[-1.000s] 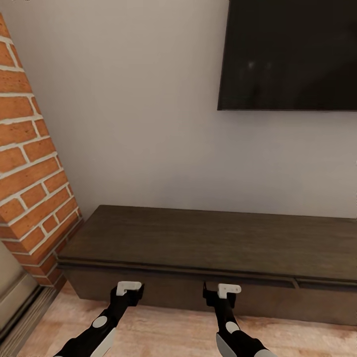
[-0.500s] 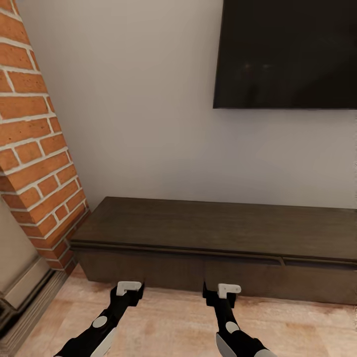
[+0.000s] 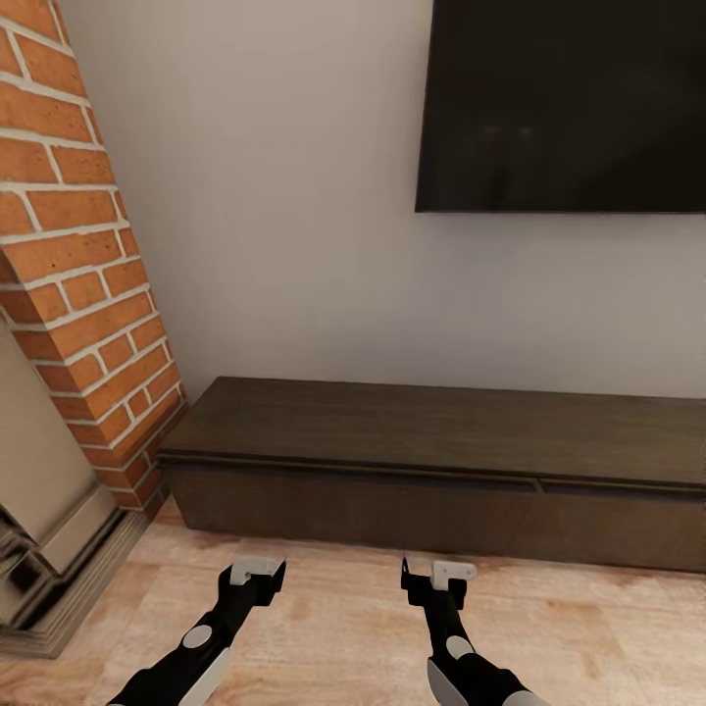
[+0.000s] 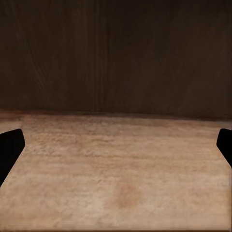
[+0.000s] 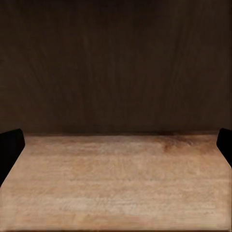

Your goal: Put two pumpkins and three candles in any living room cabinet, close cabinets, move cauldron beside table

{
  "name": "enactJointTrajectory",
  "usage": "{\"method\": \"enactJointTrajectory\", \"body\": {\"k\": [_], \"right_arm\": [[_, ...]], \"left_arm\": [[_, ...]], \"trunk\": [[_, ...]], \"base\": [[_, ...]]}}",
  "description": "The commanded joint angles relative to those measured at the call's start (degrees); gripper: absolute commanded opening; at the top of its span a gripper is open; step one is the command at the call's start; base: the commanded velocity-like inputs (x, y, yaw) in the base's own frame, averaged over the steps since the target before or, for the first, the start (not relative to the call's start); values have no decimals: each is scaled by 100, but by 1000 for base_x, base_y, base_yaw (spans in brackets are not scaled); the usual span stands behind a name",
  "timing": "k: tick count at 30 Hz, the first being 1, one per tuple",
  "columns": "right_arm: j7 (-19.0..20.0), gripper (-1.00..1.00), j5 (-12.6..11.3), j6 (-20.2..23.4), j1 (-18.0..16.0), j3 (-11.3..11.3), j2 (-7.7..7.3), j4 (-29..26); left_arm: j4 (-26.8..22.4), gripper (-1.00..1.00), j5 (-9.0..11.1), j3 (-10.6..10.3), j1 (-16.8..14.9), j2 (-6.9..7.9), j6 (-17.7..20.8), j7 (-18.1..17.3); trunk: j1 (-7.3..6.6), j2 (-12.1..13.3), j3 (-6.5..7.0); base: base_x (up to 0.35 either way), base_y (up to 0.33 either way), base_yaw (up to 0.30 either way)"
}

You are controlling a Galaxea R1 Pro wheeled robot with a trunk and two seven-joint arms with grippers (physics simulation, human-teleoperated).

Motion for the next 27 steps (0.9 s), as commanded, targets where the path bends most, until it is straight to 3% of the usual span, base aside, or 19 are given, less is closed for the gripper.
{"method": "enactJointTrajectory", "body": {"k": [1,7,11,24,27], "right_arm": [[-39,100,-31,-15,-5,47,-1,3],[-43,100,-31,-17,-5,41,-1,3],[-44,100,-31,-16,-5,40,-1,3],[-51,100,-34,-2,-5,36,8,-11],[-62,100,-34,264,-5,40,23,-53]], "left_arm": [[-1,100,48,-48,-5,7,-24,28],[-1,100,50,-48,-5,8,-18,28],[1,100,49,-48,-5,6,22,28],[26,100,91,-29,-5,-41,736,42],[51,100,98,-9,-5,-43,1017,46]], "trunk": [[-2,-2,-5],[-2,-2,-5],[-90,158,67],[-375,680,300],[-441,800,354]], "base": [[-31,0,0],[-13,0,0],[-2,0,0],[0,0,0],[0,0,0]]}}
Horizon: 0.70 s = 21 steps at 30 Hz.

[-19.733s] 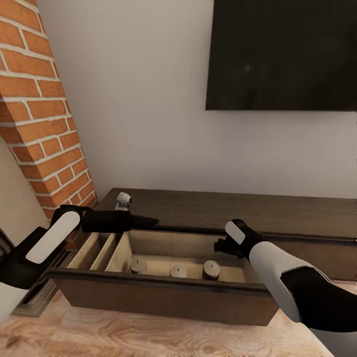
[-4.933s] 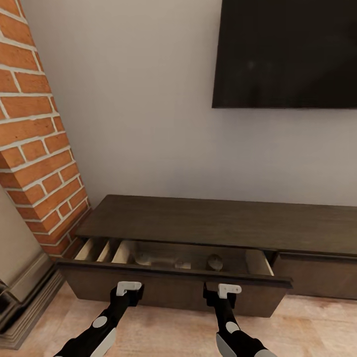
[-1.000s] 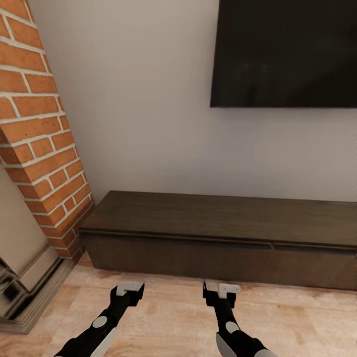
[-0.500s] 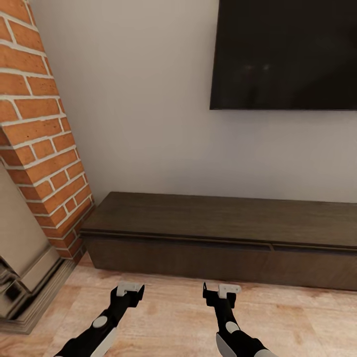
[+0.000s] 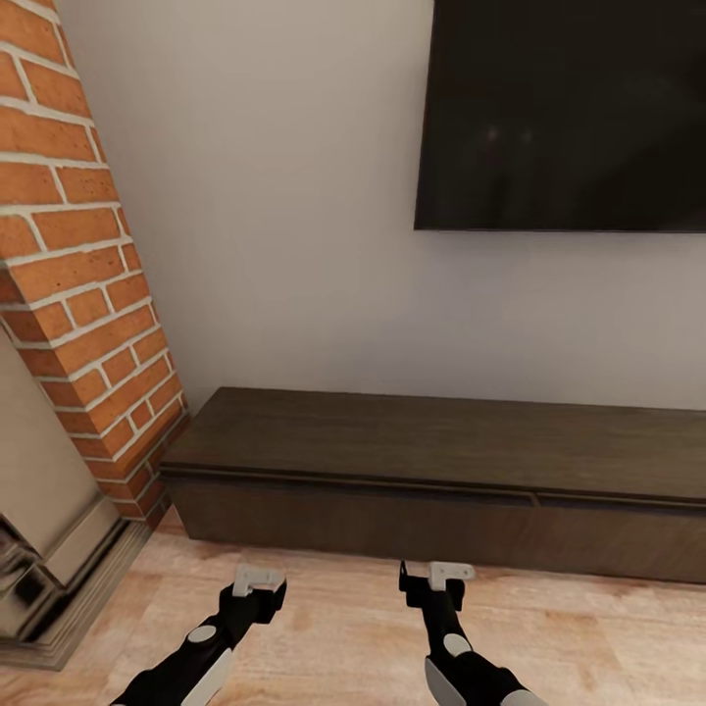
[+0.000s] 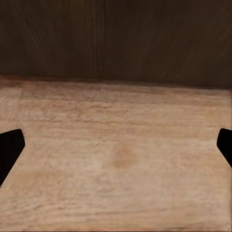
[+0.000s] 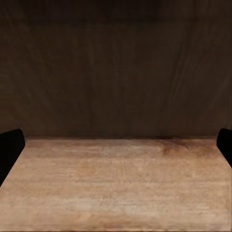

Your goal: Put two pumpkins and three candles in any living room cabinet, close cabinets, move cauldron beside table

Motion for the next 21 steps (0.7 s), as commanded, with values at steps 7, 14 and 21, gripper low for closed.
{"method": "enactJointTrajectory", "body": {"k": [7,14,21], "right_arm": [[-50,100,-35,257,-5,73,36,-29],[-33,100,-31,425,-5,79,37,-36],[-26,100,-30,458,-5,79,37,-37]], "left_arm": [[13,100,53,-36,-5,4,116,32],[-32,100,54,-35,-5,4,136,31],[-50,100,54,-37,-5,-2,142,52]], "trunk": [[-90,160,67],[-90,160,67],[-90,160,67]], "base": [[0,0,0],[0,0,0],[-125,0,0]]}}
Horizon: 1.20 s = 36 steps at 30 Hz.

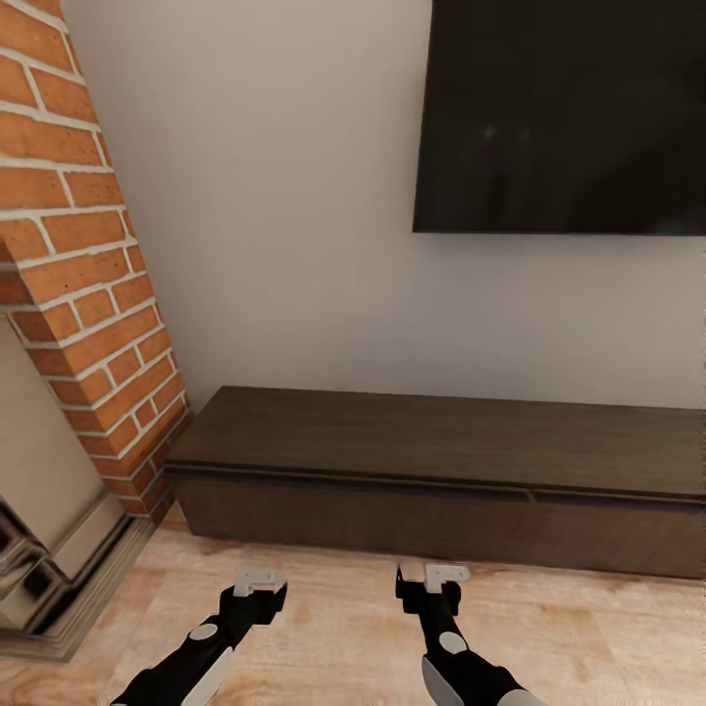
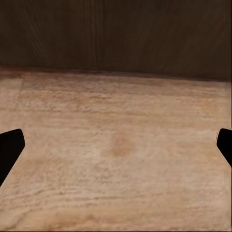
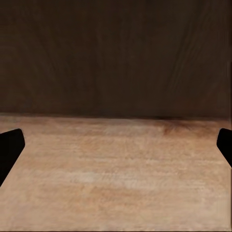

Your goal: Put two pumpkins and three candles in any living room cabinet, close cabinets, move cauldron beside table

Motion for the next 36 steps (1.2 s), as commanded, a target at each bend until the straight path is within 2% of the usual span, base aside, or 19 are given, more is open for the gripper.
{"method": "enactJointTrajectory", "body": {"k": [1,10,22,26,29,36], "right_arm": [[-30,100,-44,-22,-5,50,-2,4],[-25,100,-46,-12,-5,53,-3,4],[-22,100,-48,-15,-5,41,-14,4],[72,100,-49,-15,-5,40,-14,4],[177,100,-49,-15,-5,32,-19,2],[241,100,-49,-8,-5,28,-20,3]], "left_arm": [[-2,100,51,-49,-5,7,-25,33],[-4,100,51,-54,-5,6,-23,36],[-48,100,57,-51,-5,6,-14,36],[-175,100,79,-45,-5,6,454,28],[-235,100,83,-45,-8,6,1085,17],[-262,100,85,-28,-13,4,1527,48]], "trunk": [[-4,-2,-5],[-4,-2,-5],[-4,-2,-5],[-48,78,31],[-114,198,85],[-267,479,211]], "base": [[-261,0,0],[-217,0,0],[-33,0,0],[-3,0,0],[-1,0,0],[0,0,0]]}}
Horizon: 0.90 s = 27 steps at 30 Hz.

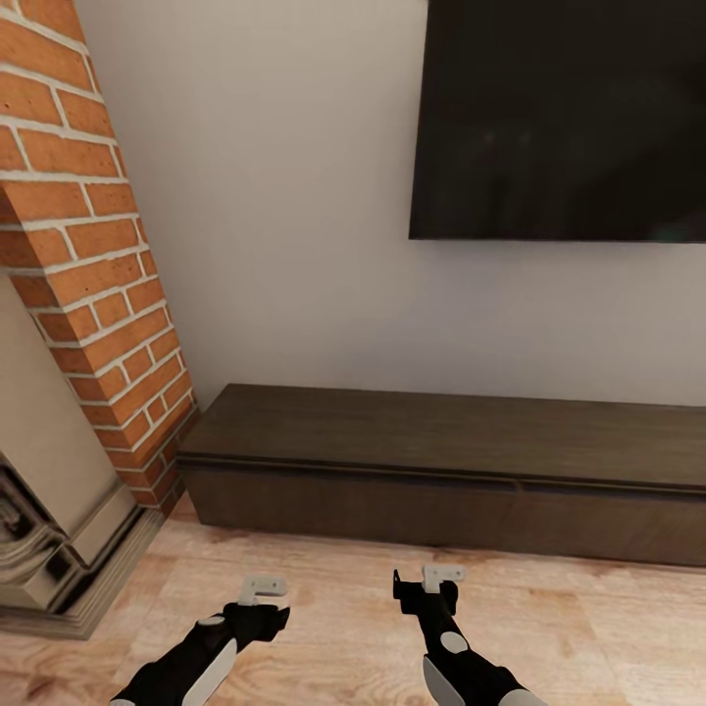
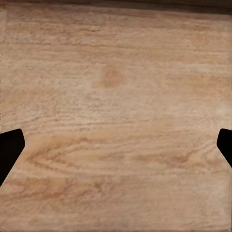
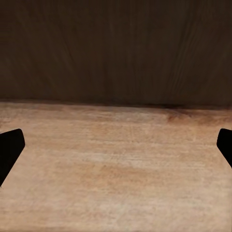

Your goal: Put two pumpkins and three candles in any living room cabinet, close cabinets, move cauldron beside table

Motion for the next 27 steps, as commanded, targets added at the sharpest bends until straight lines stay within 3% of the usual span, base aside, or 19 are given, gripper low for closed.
{"method": "enactJointTrajectory", "body": {"k": [1,17,27], "right_arm": [[-28,100,-42,-20,-5,48,-1,4],[-17,100,-42,-16,-5,47,0,4],[-17,100,-42,-18,-5,47,-6,11]], "left_arm": [[-12,100,53,-39,-4,7,69,42],[10,100,62,-41,-24,8,181,23],[4,100,60,-41,-23,9,183,23]], "trunk": [[-24,39,13],[-375,681,300],[-595,1082,480]], "base": [[0,0,0],[-4,0,0],[-102,0,0]]}}
